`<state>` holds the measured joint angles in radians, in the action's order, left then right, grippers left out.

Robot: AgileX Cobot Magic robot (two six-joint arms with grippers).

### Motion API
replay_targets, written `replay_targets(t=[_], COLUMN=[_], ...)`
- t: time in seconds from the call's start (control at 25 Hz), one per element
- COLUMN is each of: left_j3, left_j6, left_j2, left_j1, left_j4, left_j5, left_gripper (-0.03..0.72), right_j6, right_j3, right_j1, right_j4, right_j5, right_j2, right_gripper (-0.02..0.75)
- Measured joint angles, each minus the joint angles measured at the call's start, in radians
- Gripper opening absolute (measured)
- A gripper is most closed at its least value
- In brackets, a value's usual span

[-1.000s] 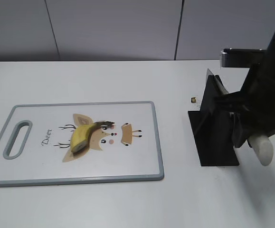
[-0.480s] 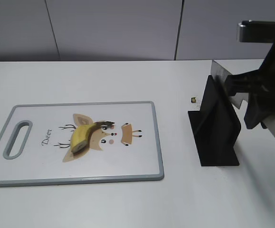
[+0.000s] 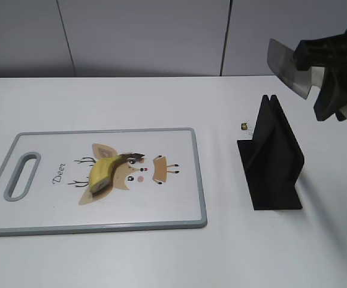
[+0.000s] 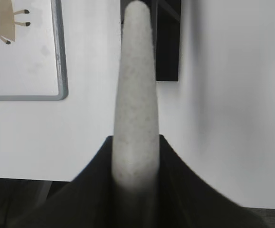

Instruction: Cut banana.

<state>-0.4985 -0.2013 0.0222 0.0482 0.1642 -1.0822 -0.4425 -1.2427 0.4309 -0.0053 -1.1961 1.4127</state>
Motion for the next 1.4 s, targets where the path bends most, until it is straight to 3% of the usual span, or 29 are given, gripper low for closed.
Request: replay_targets(t=[0.2,0.44,0.76,1.0,1.2,1.4], left_j3=[-0.005,-0.038,-0.150,-0.291,-0.447,-0.634], left_j6=[-0.001,-0.019,-0.317,-0.535,-0.682,-0.781], left_j2=[0.051,0.142,0.436,0.643,0.829,1.026], left_j1=[0.000,0.000,0.000,-0.006,-0.075,-0.212], left_j4=[0.000,0.016,0.237,0.327,0.336,0.315], left_j5=[0.022,0.162,0.235,0.238,0.194,0.043], left_gripper=[0.558,0.601,0.613,0.613,0.610,0.597], right_j6=[0.111,0.486,0.887,1.060,1.196,1.406], right_j3=[-0.039,-0.070,-0.093,-0.183,-0.282,-0.314], right_j1=[0.000,0.000,0.000,0.000,0.000,0.000], right_j4=[-0.003,0.013,0.112,0.150,0.208,0.282], right_j5=[-0.002,0.054,0.130,0.116,0.076,0.058], right_j2=[0.000,0.000,0.083,0.187,0.282,0.338], right_gripper=[0.161,0.161,0.161,0.161,0.161,0.161])
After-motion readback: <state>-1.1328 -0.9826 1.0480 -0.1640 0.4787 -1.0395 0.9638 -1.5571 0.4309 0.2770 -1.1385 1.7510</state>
